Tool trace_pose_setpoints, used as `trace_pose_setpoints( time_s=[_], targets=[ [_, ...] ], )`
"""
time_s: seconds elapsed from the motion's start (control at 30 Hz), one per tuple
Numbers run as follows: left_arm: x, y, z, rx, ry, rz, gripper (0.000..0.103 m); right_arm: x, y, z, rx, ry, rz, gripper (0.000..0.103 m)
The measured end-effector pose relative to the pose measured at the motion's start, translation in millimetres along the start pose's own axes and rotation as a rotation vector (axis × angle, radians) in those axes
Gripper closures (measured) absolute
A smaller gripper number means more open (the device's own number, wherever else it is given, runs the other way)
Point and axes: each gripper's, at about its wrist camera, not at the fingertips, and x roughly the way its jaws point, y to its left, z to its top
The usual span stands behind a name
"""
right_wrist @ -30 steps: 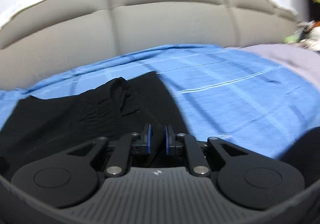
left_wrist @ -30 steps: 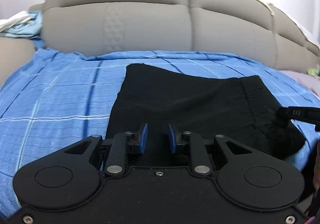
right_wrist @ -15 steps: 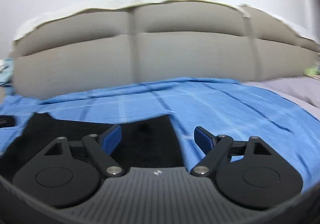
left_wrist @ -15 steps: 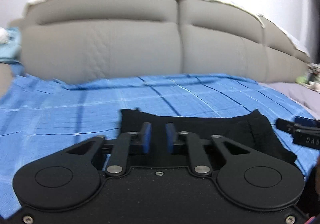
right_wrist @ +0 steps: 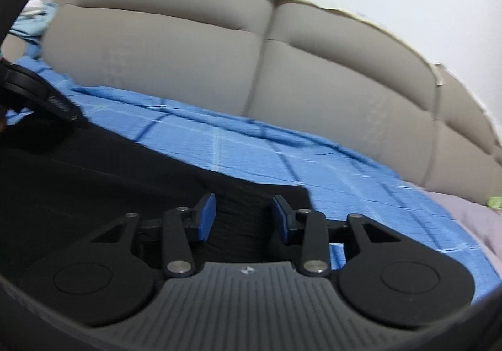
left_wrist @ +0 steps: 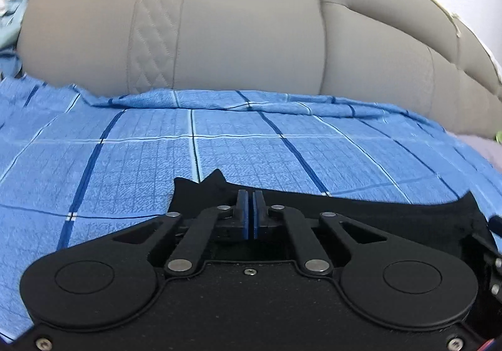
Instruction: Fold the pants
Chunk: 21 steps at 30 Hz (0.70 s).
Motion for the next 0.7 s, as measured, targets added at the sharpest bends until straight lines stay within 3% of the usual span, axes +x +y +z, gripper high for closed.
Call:
trace_pose_setpoints(
  time_s=[0.2, 0.27, 0.33, 0.47, 0.57, 0.7],
  targets=[
    [-2.8, -11.8, 3.5, 0.054, 0.010, 0.044, 0.096, 1.5, 1.2, -3.4, 0.012, 0.000, -0.080, 0.034],
    [-17.3, -15.5, 5.6, 0.085, 0.005, 0.031, 0.083, -3.1, -8.7, -3.1, 0.046, -0.010, -0.053, 0.028],
    [-40.2, -13.1, 6.3, 0.100, -0.033, -0.001, 0.057, -2.2, -22.6, -0.6, 0.096, -0.013, -0.064, 0.005],
    [-70.5, 2.6, 8.0, 0.120, -0.028, -0.026, 0.049, 12.6, -68.1, 0.8, 0.294, 0.037, -0.049, 0.001],
    [-73.6, 23.8, 7.9, 0.078, 0.045, -0.052, 0.046, 36.0, -100.4, -5.1, 0.407, 0.138, 0.041, 0.000],
    [-61.6, 42.6, 4.9, 0.019, 0.109, -0.021, 0.044, 46.5, -123.9, -13.1, 0.498, 0.154, 0.243, 0.000]
  ],
)
